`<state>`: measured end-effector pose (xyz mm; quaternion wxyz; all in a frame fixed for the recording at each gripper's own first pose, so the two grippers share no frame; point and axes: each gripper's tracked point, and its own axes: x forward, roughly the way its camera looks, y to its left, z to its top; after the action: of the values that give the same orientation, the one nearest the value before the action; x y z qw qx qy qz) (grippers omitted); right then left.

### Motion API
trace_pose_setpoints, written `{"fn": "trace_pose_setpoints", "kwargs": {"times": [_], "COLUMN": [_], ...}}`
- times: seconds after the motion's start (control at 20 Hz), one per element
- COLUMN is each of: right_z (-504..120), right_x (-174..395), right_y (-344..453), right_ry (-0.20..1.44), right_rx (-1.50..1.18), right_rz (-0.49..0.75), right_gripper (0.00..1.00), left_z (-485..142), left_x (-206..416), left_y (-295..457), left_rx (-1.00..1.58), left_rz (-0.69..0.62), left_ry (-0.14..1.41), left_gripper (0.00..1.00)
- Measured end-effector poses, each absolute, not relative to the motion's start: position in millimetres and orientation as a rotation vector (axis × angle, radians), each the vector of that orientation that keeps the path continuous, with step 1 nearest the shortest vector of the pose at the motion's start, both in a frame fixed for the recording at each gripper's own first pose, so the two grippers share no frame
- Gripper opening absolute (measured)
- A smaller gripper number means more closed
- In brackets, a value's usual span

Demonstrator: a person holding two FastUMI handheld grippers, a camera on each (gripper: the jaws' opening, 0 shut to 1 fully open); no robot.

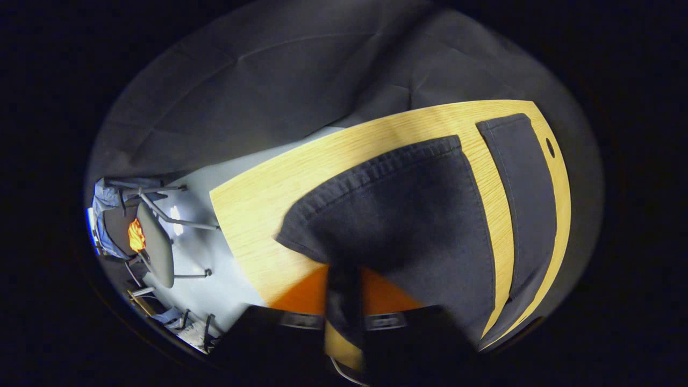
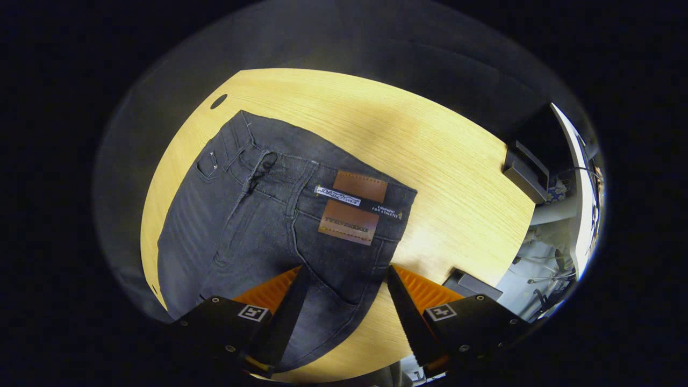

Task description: Grasp the waist and the cuffs of the jeans and fold them to make the two legs overlap; first hold the waist and fold one-third of the jeans toward the cuffs, then hold the cuffs and fold the remaining one-third in the same direction to finish folding.

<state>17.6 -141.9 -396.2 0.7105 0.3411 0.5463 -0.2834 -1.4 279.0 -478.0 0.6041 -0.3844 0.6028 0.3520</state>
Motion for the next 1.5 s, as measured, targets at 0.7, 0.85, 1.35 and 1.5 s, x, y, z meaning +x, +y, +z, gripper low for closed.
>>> {"fn": "trace_pose_setpoints", "kwargs": {"times": [0.7,0.85,1.35,1.5], "right_z": [-380.5,-355.6,-284.8,-263.1], "right_x": [33.5,48.0,89.6,106.0], "right_y": [-128.5,-123.3,-109.4,-102.5], "right_ry": [1.013,0.904,0.74,0.703], "right_rx": [1.067,1.146,1.185,1.193], "right_rz": [-0.546,-0.515,-0.42,-0.398], "right_gripper": [0.06,0.06,0.06,0.06], "left_z": [-435.4,-415.3,-335.4,-311.7], "left_x": [33.5,49.1,113.6,138.1], "left_y": [281.1,286.0,275.9,274.8], "left_rx": [-0.908,-0.94,-0.908,-0.905], "left_rz": [0.461,0.419,0.161,0.1], "left_ry": [1.062,0.986,0.825,0.786], "left_gripper": [0.01,0.01,0.01,0.01]}}
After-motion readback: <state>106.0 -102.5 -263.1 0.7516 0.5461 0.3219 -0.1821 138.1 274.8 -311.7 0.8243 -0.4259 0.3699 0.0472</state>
